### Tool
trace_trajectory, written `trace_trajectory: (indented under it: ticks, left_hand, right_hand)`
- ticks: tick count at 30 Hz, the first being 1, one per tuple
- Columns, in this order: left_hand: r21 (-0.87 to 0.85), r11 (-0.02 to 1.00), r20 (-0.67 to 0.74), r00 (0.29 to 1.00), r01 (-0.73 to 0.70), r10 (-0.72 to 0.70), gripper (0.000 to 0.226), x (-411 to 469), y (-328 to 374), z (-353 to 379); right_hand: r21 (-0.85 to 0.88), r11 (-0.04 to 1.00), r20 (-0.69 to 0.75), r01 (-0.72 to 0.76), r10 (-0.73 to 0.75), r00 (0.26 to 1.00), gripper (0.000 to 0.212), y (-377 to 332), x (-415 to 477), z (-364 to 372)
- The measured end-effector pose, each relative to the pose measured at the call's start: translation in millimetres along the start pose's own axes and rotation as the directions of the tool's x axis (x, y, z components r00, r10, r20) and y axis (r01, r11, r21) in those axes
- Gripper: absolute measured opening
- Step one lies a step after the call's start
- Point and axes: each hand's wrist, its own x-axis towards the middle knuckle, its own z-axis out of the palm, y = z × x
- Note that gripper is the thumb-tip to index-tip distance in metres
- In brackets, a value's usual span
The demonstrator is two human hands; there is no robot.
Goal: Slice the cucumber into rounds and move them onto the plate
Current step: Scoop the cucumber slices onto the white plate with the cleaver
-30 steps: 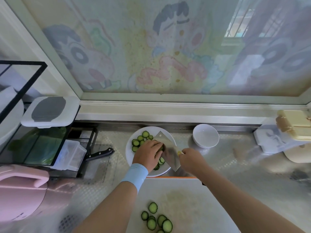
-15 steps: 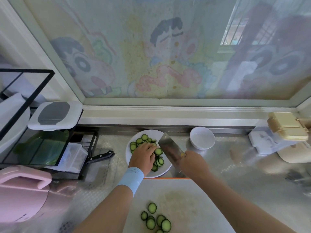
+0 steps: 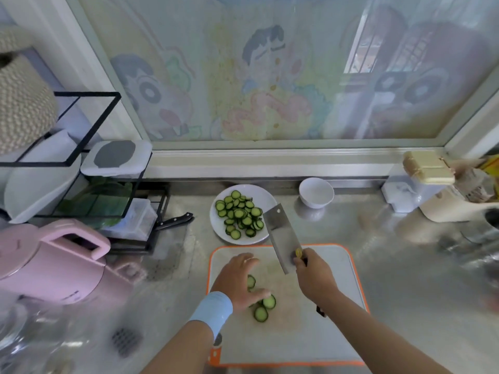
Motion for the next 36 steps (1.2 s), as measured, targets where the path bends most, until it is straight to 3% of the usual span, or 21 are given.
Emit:
trace_trajectory:
  ticks: [3, 8, 14, 20, 24, 28, 31, 36]
  left_hand:
    - [0.153, 0.987, 0.141, 0.990, -0.053, 0.031, 0.103, -23, -2, 25]
    - [0.297, 0.951, 0.111, 0.992, -0.086, 0.055, 0.081, -31, -9, 45]
    - [0.009, 0.997, -0.060, 0.996, 0.072, -0.072, 0.076, -39, -3, 46]
    - [-0.154, 0.978, -0.083, 0.984, 0.144, -0.158, 0.079, -43, 2, 57]
    - [-0.151, 0.981, -0.115, 0.984, 0.118, -0.136, 0.082, -42, 5, 64]
    - [-0.069, 0.994, -0.101, 0.991, 0.085, -0.092, 0.090, -40, 1, 70]
    - [0.007, 0.998, -0.084, 0.994, 0.065, -0.064, 0.085, -39, -3, 72]
    - [-0.111, 0.991, -0.138, 0.986, 0.077, -0.092, 0.083, -41, -2, 73]
  right_hand:
    - [0.030, 0.999, 0.015, -0.036, 0.035, 0.999, 0.013, 21, -24, 15]
    - [0.097, 0.987, 0.015, -0.130, 0.129, 0.991, 0.010, 54, -48, 35]
    - [0.096, 0.966, 0.070, -0.240, 0.234, 0.970, 0.005, 81, -61, 48]
    - [0.033, 0.974, 0.119, -0.226, 0.221, 0.968, 0.013, 77, -73, 54]
    - [0.062, 0.970, 0.200, -0.237, 0.220, 0.955, 0.014, 73, -75, 60]
    - [0.233, 0.918, 0.111, -0.321, 0.303, 0.946, 0.012, 73, -70, 57]
    - [0.143, 0.942, 0.086, -0.304, 0.294, 0.952, 0.014, 80, -65, 50]
    - [0.032, 0.971, 0.106, -0.235, 0.231, 0.967, 0.016, 79, -68, 50]
